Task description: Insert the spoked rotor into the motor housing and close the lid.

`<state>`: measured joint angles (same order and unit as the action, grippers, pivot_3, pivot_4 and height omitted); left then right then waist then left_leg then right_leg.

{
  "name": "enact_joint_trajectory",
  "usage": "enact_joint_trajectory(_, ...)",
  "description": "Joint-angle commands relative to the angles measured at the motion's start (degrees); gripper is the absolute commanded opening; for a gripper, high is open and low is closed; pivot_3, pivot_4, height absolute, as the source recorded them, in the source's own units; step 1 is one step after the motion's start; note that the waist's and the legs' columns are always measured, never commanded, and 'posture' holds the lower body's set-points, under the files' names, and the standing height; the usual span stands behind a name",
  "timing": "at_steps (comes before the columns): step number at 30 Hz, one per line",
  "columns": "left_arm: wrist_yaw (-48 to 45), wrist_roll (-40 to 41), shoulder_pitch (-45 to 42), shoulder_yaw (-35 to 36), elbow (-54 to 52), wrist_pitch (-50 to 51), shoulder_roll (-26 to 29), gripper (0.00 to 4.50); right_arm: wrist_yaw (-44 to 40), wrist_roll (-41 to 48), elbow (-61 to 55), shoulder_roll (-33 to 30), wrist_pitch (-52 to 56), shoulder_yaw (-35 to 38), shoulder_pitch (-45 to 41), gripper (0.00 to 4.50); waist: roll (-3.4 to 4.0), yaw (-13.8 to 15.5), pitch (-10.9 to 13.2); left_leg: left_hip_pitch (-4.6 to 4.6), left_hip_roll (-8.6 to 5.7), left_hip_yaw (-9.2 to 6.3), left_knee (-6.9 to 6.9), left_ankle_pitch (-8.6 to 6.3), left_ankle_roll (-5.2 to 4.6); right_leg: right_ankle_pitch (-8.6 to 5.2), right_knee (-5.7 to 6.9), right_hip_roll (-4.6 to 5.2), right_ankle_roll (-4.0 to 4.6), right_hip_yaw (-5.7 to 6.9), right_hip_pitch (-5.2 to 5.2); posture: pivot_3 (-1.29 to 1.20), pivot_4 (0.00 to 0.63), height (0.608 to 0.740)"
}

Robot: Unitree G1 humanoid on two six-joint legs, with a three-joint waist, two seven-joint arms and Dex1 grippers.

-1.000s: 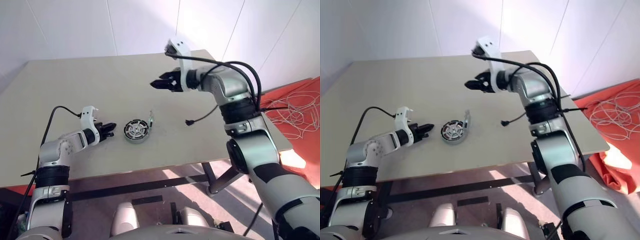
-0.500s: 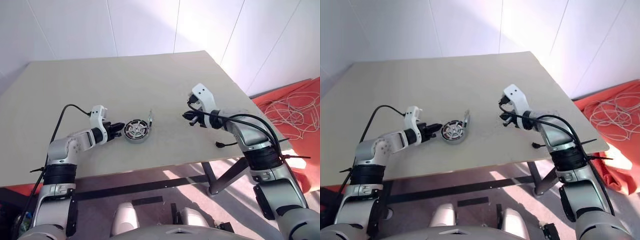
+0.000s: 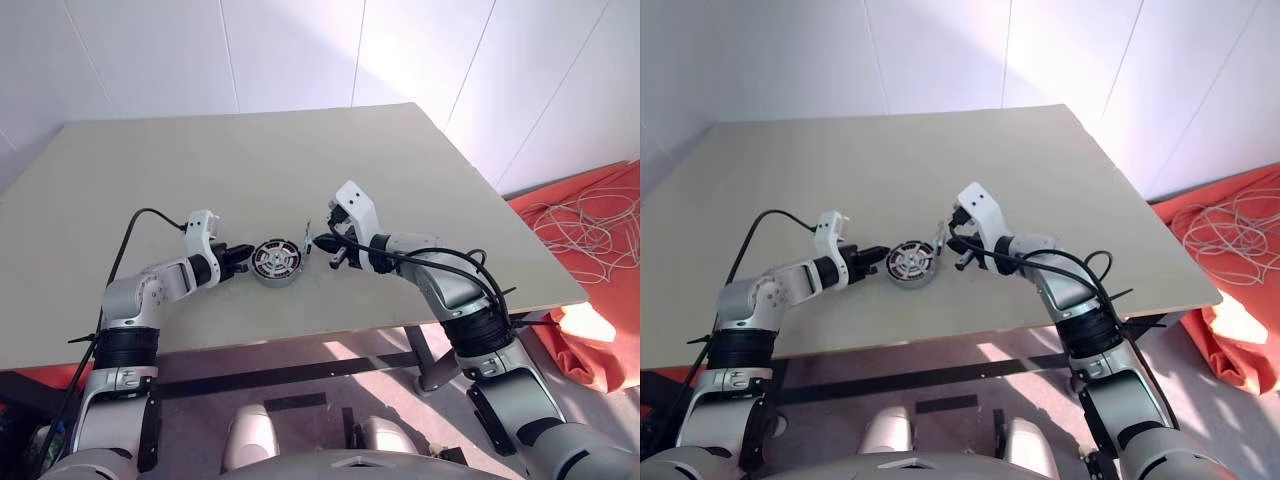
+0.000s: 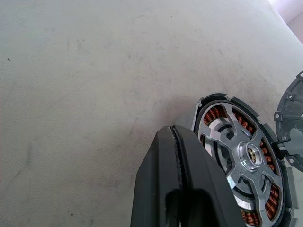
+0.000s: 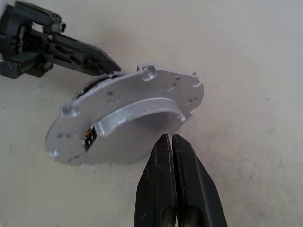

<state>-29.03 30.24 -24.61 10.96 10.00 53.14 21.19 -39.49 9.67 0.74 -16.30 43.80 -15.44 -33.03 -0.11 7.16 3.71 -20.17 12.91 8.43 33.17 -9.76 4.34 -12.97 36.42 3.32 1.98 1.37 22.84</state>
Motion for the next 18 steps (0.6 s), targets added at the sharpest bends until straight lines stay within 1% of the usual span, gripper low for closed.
enact_joint_trajectory(1, 0.3, 0.8, -0.4, 0.9, -3.2, 0.2, 0.5, 0.0, -0.5, 0.7, 0.3, 1.1, -1.6, 0.0, -1.8, 0.04, 0.0, -0.1, 0.0, 0.01, 0.0, 0.0, -0.05, 0.0, 0.0, 0.0, 0.0, -0.01, 0.0, 0.0, 0.01, 0.0, 0.0, 0.74)
enact_joint_trajectory(4, 0.5, 1.0, -0.2, 1.2, -3.6, 0.4, 0.6, 0.0, -1.2, 0.8, 0.8, 1.5, -1.7, 0.0, -2.3, 0.04, 0.0, -0.1, 0.0, 0.0, 0.0, 0.0, -0.06, 0.0, 0.0, 0.0, -0.02, 0.0, 0.0, 0.01, 0.01, 0.0, 0.0, 0.74)
enact_joint_trajectory(10, 0.7, 1.1, 0.5, 1.9, -4.2, 0.8, 0.9, 0.0, -3.6, 3.5, -2.2, 1.7, 0.5, 0.8, -3.7, 0.04, 0.0, -0.1, 0.0, 0.03, 0.01, 0.0, -0.06, 0.0, -0.01, -0.01, -0.02, -0.01, -0.01, 0.0, 0.01, 0.0, 0.0, 0.74)
enact_joint_trajectory(18, 0.6, 1.1, 0.3, 2.2, -3.8, 0.9, 1.3, 0.0, -5.3, 5.2, -5.5, 2.7, 1.8, -0.4, -5.9, 0.04, 0.0, -0.1, 0.0, 0.03, 0.01, 0.0, -0.08, 0.0, -0.01, -0.02, -0.03, -0.01, -0.02, 0.0, 0.02, 0.0, 0.0, 0.74)
